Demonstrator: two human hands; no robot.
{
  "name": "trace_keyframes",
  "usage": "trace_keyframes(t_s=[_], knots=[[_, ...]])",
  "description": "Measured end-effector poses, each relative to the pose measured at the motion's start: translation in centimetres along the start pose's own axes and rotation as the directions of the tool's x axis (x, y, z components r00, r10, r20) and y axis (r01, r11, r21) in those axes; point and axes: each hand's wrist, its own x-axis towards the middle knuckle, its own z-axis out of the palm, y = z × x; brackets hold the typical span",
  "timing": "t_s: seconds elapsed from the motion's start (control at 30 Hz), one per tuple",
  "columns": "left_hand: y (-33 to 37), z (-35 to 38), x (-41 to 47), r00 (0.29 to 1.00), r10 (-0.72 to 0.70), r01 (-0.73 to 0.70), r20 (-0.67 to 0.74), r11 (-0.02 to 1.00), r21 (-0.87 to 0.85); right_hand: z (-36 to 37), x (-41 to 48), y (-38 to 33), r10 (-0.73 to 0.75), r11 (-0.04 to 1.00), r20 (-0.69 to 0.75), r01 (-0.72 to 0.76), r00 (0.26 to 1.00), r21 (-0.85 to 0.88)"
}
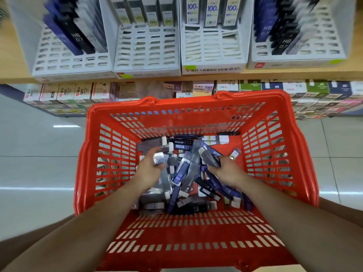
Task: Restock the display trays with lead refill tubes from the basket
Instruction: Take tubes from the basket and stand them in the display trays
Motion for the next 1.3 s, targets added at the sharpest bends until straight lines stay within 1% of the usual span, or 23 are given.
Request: trace_keyframes(t_s=[0.07,0.13,0.17,0.23,0.3,0.33,0.4,0.53,0.6,0.67,0.73,0.8,0.87,0.93,1.03,1.07,1.1,1.17,1.2,1.23,1.27,1.3], knots=[[1.2,0.0,0.1,0.998,-0.054,0.057,0.016,0.975,-0.215,-0.6,-0.1,-0.7,0.056,0.99,0.015,-0.058,0.998,0.131],[2.2,0.1,0.0,0.991,-0.095,0.129,0.098,0.887,-0.444,-1.1,-0.5,-1.6,0.097,0.952,0.042,-0.105,0.994,0.288],[2.7,0.2,-0.2,0.987,-0.095,0.151,0.133,0.842,-0.517,-1.4,-0.8,-2.1,0.11,0.909,0.075,-0.13,0.991,0.395],[3.8,0.3,-0.4,0.983,-0.077,0.167,0.168,0.761,-0.628,-1.7,-1.6,-3.1,0.133,0.776,0.159,-0.202,0.978,0.597],[5.0,0.5,-0.9,0.983,-0.064,0.17,0.174,0.679,-0.714,-1.7,-2.6,-4.4,0.11,0.644,0.252,-0.262,0.961,0.719],[5.6,0.7,-1.2,0.984,-0.063,0.168,0.168,0.647,-0.743,-1.6,-3.0,-4.9,0.069,0.602,0.288,-0.27,0.955,0.752],[6.9,0.9,-1.7,0.987,-0.061,0.154,0.148,0.607,-0.78,-1.3,-3.9,-6.1,-0.01,0.596,0.317,-0.249,0.948,0.764],[10.0,0.5,-3.5,0.999,0.021,0.024,0.047,0.613,-0.79,-1.6,-5.6,-7.3,-0.138,0.601,0.285,-0.148,0.948,0.785],[11.3,0.0,-4.5,0.997,0.071,-0.074,-0.037,0.642,-0.763,-2.1,-6.6,-7.9,-0.207,0.555,0.249,-0.096,0.946,0.826],[12.5,-0.3,-5.2,0.986,0.103,-0.164,-0.129,0.706,-0.689,-2.5,-7.5,-8.5,-0.248,0.498,0.189,-0.042,0.95,0.866],[13.6,-0.8,-6.1,0.972,0.146,-0.231,-0.185,0.742,-0.629,-3.1,-8.6,-9.1,-0.29,0.45,0.132,0.013,0.948,0.893],[14.7,-1.6,-6.8,0.959,0.208,-0.283,-0.193,0.744,-0.606,-3.7,-9.6,-9.8,-0.317,0.398,0.111,0.026,0.942,0.917],[15.8,-2.7,-7.6,0.953,0.242,-0.303,-0.183,0.738,-0.602,-4.4,-10.2,-10.6,-0.34,0.351,0.124,0.003,0.932,0.936],[17.0,-3.8,-8.4,0.957,0.243,-0.288,-0.158,0.724,-0.627,-5.2,-10.6,-11.5,-0.386,0.337,0.13,0.009,0.913,0.941],[19.0,-5.7,-9.4,0.95,0.291,-0.29,-0.11,0.704,-0.648,-6.0,-11.1,-12.6,-0.475,0.306,0.08,0.079,0.876,0.949],[19.5,-6.4,-9.6,0.95,0.303,-0.276,-0.076,0.702,-0.656,-6.3,-11.3,-12.9,-0.488,0.323,0.04,0.137,0.872,0.937],[20.1,-7.0,-9.8,0.95,0.31,-0.263,-0.044,0.714,-0.649,-6.7,-11.4,-13.1,-0.495,0.366,-0.008,0.217,0.869,0.905],[21.0,-8.1,-9.9,0.951,0.309,-0.273,-0.034,0.778,-0.567,-7.4,-11.8,-13.7,-0.493,0.512,-0.095,0.377,0.865,0.772],[21.5,-8.4,-9.8,0.95,0.308,-0.289,-0.051,0.809,-0.512,-7.8,-11.9,-14.0,-0.491,0.569,-0.127,0.428,0.862,0.702],[21.9,-8.7,-9.9,0.947,0.312,-0.308,-0.072,0.823,-0.477,-8.0,-11.9,-14.3,-0.483,0.595,-0.148,0.448,0.863,0.667],[22.4,-8.9,-9.9,0.944,0.317,-0.322,-0.091,0.825,-0.464,-8.1,-12.0,-14.5,-0.463,0.597,-0.158,0.438,0.872,0.672],[23.0,-9.1,-10.0,0.939,0.327,-0.336,-0.103,0.817,-0.469,-8.1,-12.0,-14.6,-0.439,0.577,-0.155,0.41,0.885,0.707]])
